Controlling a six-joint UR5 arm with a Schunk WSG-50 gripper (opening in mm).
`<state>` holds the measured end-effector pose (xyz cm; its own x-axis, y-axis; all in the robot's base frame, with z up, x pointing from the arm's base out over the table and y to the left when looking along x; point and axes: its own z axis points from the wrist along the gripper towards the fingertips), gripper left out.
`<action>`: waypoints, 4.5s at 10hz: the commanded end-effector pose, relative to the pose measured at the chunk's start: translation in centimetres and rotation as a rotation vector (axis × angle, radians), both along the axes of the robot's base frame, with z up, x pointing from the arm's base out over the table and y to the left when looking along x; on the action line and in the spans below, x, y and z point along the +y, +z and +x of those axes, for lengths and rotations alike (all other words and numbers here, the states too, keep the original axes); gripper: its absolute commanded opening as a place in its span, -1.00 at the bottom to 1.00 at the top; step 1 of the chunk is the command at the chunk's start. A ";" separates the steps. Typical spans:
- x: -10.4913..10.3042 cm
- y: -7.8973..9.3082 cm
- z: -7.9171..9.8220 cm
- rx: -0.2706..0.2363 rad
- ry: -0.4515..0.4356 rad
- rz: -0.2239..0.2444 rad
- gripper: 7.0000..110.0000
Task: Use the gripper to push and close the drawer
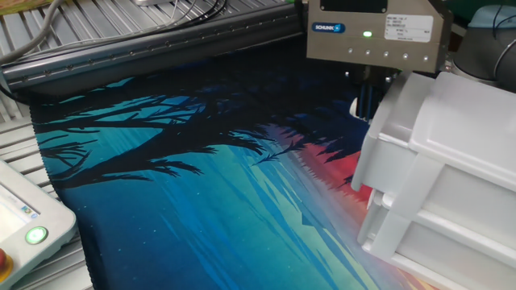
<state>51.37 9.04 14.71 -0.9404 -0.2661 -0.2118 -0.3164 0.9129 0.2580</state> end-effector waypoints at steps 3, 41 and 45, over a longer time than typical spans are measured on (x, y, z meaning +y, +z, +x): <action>1.8 0.3 0.1 -0.030 -0.035 0.035 -1.00; -13.7 3.0 2.3 0.100 -0.313 -0.221 -1.00; -13.9 2.9 2.5 0.094 -0.322 -0.225 -1.00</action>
